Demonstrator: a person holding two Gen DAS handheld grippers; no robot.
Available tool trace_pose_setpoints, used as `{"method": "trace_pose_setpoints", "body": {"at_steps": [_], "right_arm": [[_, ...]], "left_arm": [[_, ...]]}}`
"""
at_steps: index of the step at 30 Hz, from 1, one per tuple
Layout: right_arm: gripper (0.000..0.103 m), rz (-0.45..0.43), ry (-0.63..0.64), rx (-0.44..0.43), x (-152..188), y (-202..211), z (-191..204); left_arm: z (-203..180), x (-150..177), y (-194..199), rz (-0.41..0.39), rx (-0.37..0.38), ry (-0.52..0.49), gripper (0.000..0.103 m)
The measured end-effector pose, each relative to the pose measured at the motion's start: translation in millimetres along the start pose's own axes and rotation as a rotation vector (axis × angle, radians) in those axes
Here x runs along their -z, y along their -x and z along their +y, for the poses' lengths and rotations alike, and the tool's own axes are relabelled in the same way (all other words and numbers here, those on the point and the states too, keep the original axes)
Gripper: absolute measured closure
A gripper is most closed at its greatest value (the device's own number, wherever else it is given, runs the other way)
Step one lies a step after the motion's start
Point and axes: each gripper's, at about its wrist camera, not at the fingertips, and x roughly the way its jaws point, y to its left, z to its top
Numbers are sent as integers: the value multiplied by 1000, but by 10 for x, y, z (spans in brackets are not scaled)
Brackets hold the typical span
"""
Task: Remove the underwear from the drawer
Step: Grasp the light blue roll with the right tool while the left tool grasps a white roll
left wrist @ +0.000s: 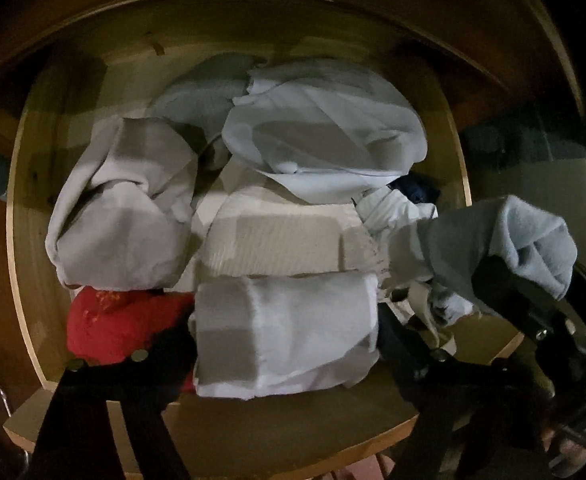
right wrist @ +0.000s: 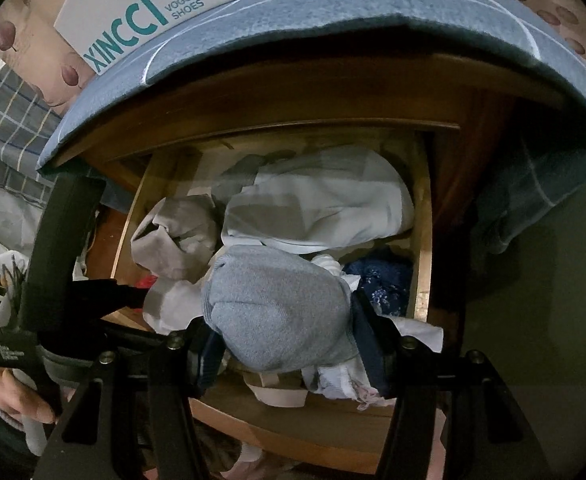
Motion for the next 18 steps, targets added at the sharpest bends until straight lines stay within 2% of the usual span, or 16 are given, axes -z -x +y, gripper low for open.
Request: {"method": "trace_pose_setpoints", "body": {"at_steps": [3, 13, 18], "right_arm": [[48, -2, 9, 5, 3, -3, 20], [48, -15, 25, 3, 5, 22, 72], [48, -19, 53, 12, -3, 28, 129]], "left_arm": [[-37, 0, 32, -11, 0, 3, 24], [75, 39, 442, -67, 82, 32, 24], [156, 88, 701, -155, 73, 36, 24]]}}
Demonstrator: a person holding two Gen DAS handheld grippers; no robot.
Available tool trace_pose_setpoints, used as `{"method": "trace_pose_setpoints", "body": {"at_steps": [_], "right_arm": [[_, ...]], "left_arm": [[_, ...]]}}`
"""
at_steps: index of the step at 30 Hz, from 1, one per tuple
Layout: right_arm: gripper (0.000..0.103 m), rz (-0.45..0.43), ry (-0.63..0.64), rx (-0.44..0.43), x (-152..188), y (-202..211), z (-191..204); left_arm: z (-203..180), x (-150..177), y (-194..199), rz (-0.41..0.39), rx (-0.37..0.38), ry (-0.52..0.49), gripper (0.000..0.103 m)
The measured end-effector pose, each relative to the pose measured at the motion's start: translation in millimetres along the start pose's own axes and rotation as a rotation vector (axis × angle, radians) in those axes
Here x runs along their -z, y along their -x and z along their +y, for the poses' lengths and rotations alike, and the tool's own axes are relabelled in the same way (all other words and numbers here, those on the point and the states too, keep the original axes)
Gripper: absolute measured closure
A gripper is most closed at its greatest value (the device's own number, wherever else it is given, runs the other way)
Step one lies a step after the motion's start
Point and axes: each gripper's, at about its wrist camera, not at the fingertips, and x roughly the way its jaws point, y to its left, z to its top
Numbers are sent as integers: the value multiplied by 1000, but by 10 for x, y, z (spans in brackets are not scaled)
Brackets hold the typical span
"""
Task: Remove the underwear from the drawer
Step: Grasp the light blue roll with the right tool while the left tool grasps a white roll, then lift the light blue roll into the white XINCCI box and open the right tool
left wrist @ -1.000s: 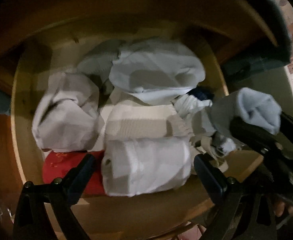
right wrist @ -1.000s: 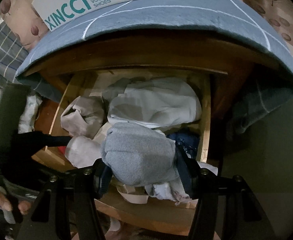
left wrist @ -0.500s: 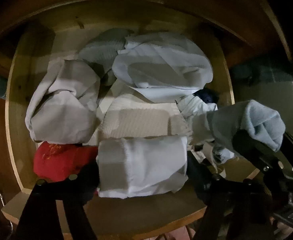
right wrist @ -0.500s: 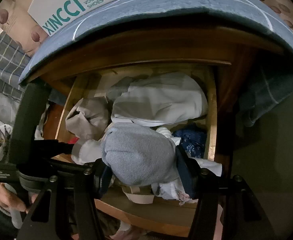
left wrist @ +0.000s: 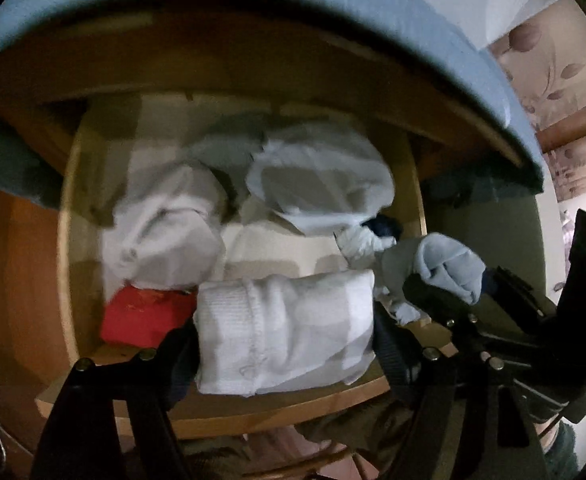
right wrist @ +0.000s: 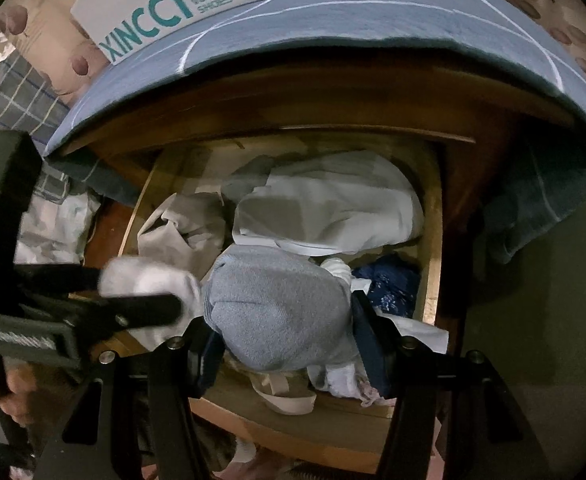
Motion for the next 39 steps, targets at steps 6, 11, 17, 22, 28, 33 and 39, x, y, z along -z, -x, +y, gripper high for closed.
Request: {"method": "trace_pose_setpoints", "body": {"at_steps": [6, 11, 17, 22, 28, 33, 39], "right_arm": [[48, -26, 25, 13, -21, 91, 92], [48, -41, 32, 4, -49, 242, 182], [49, -87, 53, -14, -201, 609, 296], [49, -189, 87, -24, -518, 1222, 439], [49, -371, 143, -17, -1178, 2053, 685], [48, -407, 170, 68, -1928, 2064, 847], [48, -290, 176, 233, -2588, 1300, 956]], "left_arm": [[28, 64, 287, -132, -87, -45, 24], [113, 211, 581, -264, -158, -67, 24], [295, 402, 671, -351, -225, -28, 24], [520, 571, 641, -385, -244, 49, 24], [584, 657, 706, -438, -233, 77, 24], [578, 695, 711, -454, -228, 80, 24], [637, 695, 729, -463, -200, 92, 24]]}}
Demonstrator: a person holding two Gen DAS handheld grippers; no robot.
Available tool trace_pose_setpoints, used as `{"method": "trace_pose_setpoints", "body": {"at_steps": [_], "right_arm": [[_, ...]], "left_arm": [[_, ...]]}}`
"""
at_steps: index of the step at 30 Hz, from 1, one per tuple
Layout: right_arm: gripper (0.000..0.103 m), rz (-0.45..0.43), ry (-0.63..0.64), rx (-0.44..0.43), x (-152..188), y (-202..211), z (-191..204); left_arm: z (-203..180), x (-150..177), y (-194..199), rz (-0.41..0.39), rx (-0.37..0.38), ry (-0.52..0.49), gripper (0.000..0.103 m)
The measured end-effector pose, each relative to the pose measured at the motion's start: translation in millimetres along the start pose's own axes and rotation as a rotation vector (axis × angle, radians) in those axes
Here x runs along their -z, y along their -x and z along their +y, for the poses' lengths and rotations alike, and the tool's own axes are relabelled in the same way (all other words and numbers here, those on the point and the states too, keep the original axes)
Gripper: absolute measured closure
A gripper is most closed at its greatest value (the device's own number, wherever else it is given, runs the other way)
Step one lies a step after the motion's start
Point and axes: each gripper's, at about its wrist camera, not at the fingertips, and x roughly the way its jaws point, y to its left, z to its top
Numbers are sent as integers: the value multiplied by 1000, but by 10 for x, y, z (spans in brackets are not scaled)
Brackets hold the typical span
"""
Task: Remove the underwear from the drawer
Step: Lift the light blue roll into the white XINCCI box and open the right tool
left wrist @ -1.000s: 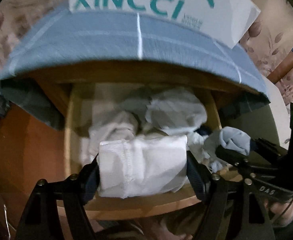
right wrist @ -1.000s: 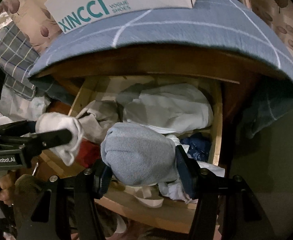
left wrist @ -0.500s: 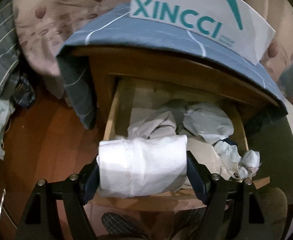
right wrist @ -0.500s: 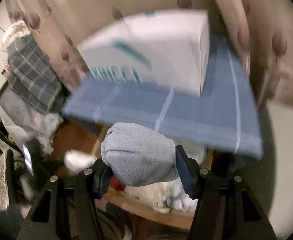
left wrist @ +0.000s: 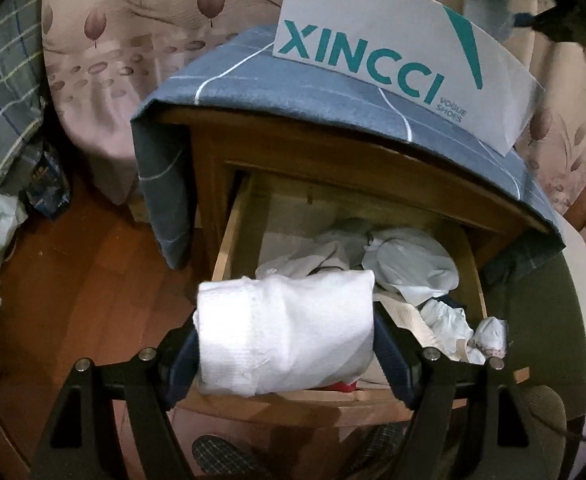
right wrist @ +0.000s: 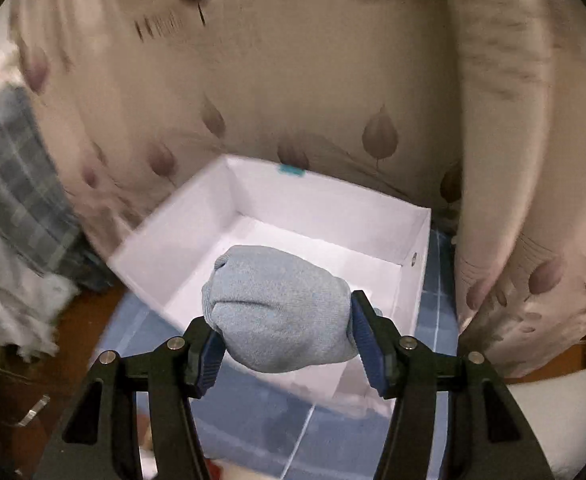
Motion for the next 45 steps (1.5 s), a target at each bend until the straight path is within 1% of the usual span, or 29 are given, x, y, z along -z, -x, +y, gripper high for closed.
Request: {"method": "trace_pose_setpoints", "body": {"at_steps": [1, 3, 7, 9, 11, 15, 18, 24, 26, 27, 28, 30, 32, 35, 36, 37, 39, 41, 43, 45], "right_arm": [[48, 39, 14, 14, -11, -176, 49], [48, 89, 35, 52, 11, -453, 143], [48, 150, 50, 83, 85, -730, 237], [48, 168, 24, 74, 70, -815, 204], [47, 193, 19, 72, 88, -856, 209], [46, 245, -25, 11, 137, -901, 160], [45, 253, -18, -2, 203, -878, 145], [46, 264, 16, 4, 287, -773, 128], [45, 260, 21, 5, 304, -746, 130], [42, 254, 19, 11, 303, -741, 121], [35, 236, 16, 18, 309, -716, 103], [28, 184, 7, 24, 319, -609, 74], [28, 130, 0, -1, 311, -481, 42], [28, 43, -2, -30, 369, -200, 6], [26, 23, 0, -34, 407, -122, 5], [23, -1, 8, -40, 472, -14, 3], [22, -35, 27, -54, 625, 181, 19], [20, -64, 56, -65, 863, 355, 34], [15, -87, 85, -50, 1149, 465, 18], [15, -89, 122, -23, 1447, 503, 19]], "left_arm": [[22, -5, -12, 5, 1, 10, 24], [63, -9, -27, 15, 16, 29, 24], [101, -13, -19, 15, 31, 49, 24], [113, -13, -16, 13, 35, 57, 24], [124, -12, -23, 17, 42, 62, 24], [140, -18, -39, 21, 42, 74, 24], [155, -11, -17, 12, 45, 85, 24], [168, 5, 25, -8, 32, 86, 24], [138, 3, 54, -20, 17, 69, 24], [134, -1, 67, -24, 15, 64, 24], [114, -4, 86, -30, 13, 52, 24], [72, -23, 120, -41, 4, 26, 24], [41, -40, 152, -46, -4, 9, 24], [-1, -104, 223, -50, 11, 13, 24], [-20, -131, 250, -54, 10, 7, 24], [-44, -153, 285, -57, 5, -4, 24], [-99, -215, 374, -72, -4, -33, 24], [-148, -312, 491, -91, -3, -58, 24], [-193, -440, 624, -113, 4, -76, 24], [-225, -565, 748, -135, -3, -97, 24]]}}
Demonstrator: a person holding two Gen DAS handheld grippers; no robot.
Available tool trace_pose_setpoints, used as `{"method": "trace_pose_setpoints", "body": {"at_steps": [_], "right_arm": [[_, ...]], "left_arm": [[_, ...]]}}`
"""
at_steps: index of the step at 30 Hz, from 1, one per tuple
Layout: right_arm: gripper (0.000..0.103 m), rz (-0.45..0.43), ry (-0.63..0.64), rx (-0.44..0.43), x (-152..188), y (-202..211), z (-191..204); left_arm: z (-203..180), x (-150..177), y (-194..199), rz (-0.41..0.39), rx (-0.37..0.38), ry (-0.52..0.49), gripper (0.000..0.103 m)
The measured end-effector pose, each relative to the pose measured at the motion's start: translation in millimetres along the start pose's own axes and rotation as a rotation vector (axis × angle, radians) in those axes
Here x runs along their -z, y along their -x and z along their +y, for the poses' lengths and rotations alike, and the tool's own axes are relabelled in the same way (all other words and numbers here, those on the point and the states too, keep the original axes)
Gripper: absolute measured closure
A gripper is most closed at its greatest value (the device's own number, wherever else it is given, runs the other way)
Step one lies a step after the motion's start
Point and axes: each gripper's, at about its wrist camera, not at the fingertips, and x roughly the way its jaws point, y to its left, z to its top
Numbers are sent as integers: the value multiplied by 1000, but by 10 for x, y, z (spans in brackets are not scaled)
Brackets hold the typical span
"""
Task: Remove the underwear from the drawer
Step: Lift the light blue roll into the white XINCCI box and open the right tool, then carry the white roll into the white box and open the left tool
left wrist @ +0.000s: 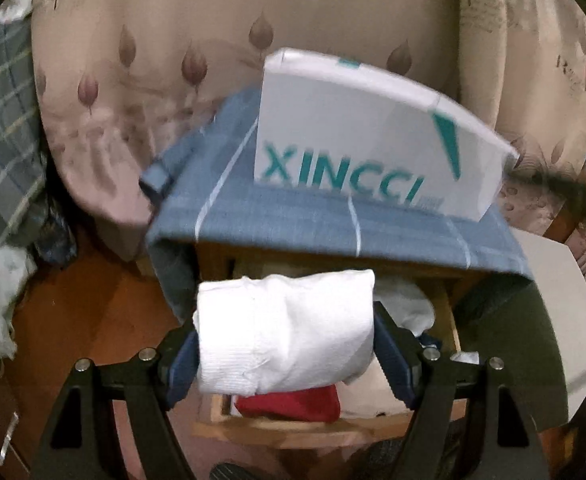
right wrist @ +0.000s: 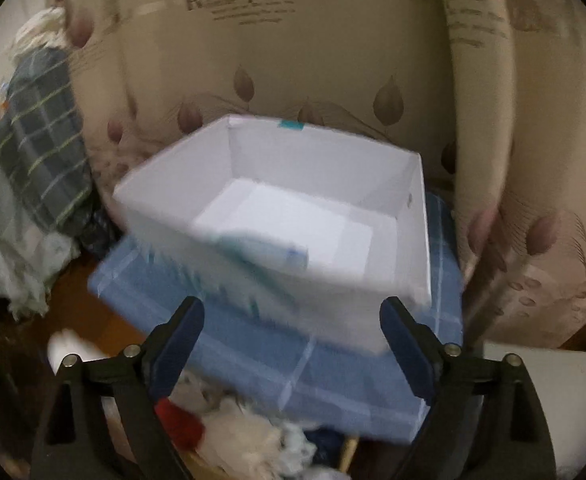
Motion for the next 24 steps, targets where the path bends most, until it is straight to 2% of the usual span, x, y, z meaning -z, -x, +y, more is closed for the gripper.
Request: {"method": "trace_pose_setpoints", "body": {"at_steps": [3, 8, 13, 16, 20, 24], "right_arm": [[13, 34, 45, 12, 471, -34, 69], [13, 207, 11, -24, 1145, -425, 143], [13, 306, -64, -108, 1444, -678, 136], [13, 326, -84, -113, 1509, -708, 124], [13, 316, -134, -149, 1558, -728, 77], [13, 320, -185, -204, 1584, -774, 17]], "left_arm": [[-39, -276, 185, -40, 9, -18, 24], [-119, -736, 376, -85, 26, -38, 24], [-253, -1288, 498, -147, 27, -75, 24], [-371, -1629, 467, -181, 8, -135, 24], [-464, -1952, 245, -135, 32, -142, 24], [-562, -2184, -141, -35, 40, -146, 24]]}}
